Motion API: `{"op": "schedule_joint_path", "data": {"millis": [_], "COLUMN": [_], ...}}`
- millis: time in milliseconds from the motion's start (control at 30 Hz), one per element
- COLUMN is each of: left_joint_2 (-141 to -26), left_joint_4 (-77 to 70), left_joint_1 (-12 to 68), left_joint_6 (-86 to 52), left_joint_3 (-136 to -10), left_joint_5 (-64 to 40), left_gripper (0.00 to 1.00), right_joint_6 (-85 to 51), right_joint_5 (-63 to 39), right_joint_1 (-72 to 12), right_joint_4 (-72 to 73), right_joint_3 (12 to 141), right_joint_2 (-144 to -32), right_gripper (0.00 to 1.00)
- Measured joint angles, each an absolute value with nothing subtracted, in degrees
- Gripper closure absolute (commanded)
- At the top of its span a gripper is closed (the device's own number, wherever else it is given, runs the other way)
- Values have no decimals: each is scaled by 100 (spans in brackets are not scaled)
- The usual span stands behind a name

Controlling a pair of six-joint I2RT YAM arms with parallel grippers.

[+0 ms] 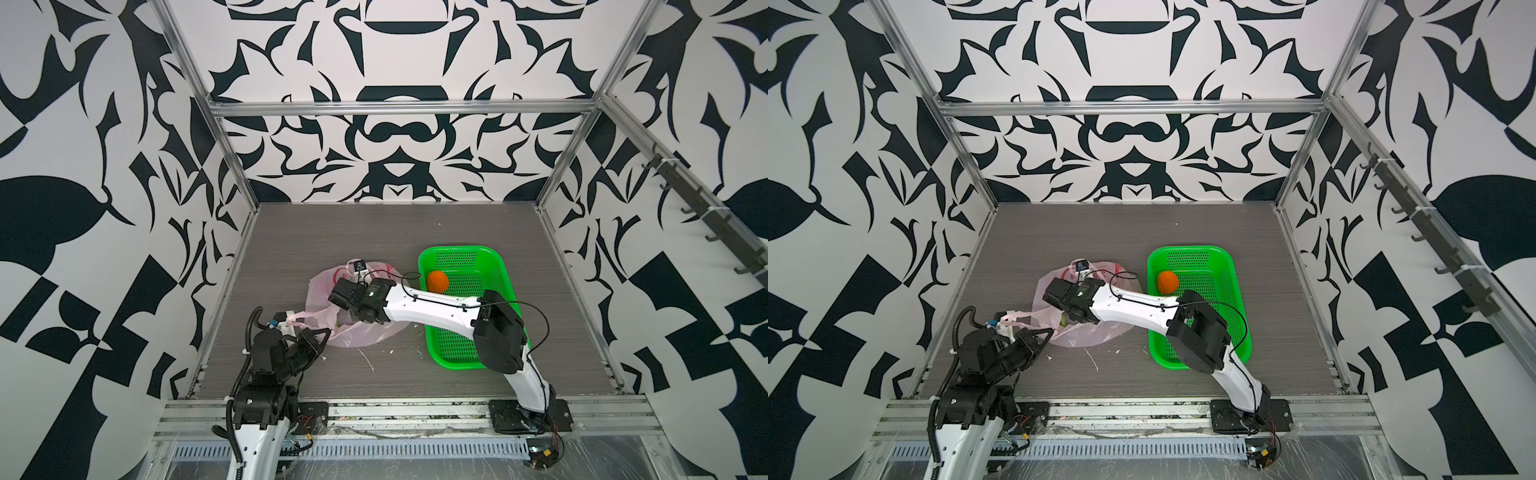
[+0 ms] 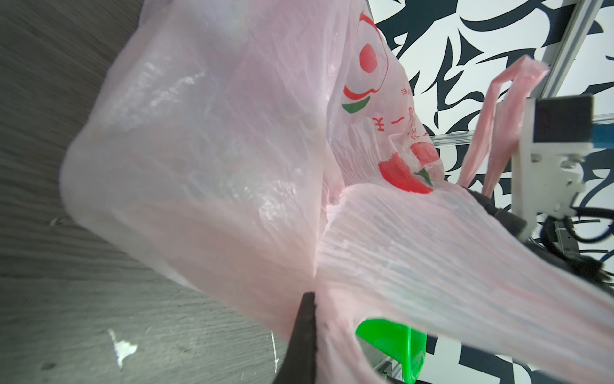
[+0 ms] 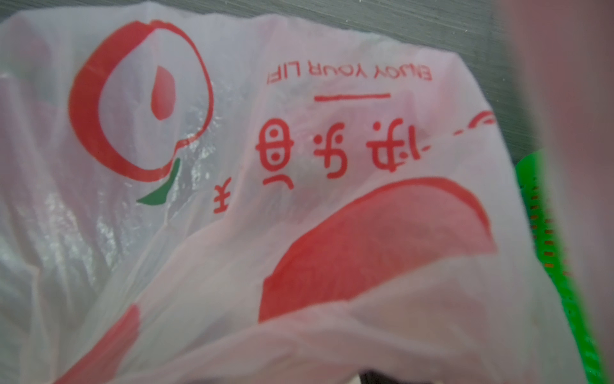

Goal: Untie the knot of the plastic bag and take out the fruit
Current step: Pick up the fruit from the plastic bag.

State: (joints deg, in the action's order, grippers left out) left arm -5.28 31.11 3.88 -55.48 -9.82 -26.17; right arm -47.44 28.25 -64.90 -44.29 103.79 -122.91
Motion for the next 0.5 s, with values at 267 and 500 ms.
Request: {"op": "schedule_joint_path", "data": {"millis": [267,500], "left_joint_2": [-609,-611], "left_joint_4": [3055,2961], "left_joint_1": [388,388], "left_joint_6": [-5564,-5614], "left_joint_3": [-967,-947], "left_joint_5": [-2617,-2611], "left_gripper": [100,100], "right_joint_6": [-4742,-4742], "right_joint_5": [2794,2825], "right_joint_1": [-6418,-6418], "right_joint_4": [-4392,-4414], "right_joint_3": [10473,10593], "right_joint_2": [-12558,-12658], "right_gripper": [35,34]}}
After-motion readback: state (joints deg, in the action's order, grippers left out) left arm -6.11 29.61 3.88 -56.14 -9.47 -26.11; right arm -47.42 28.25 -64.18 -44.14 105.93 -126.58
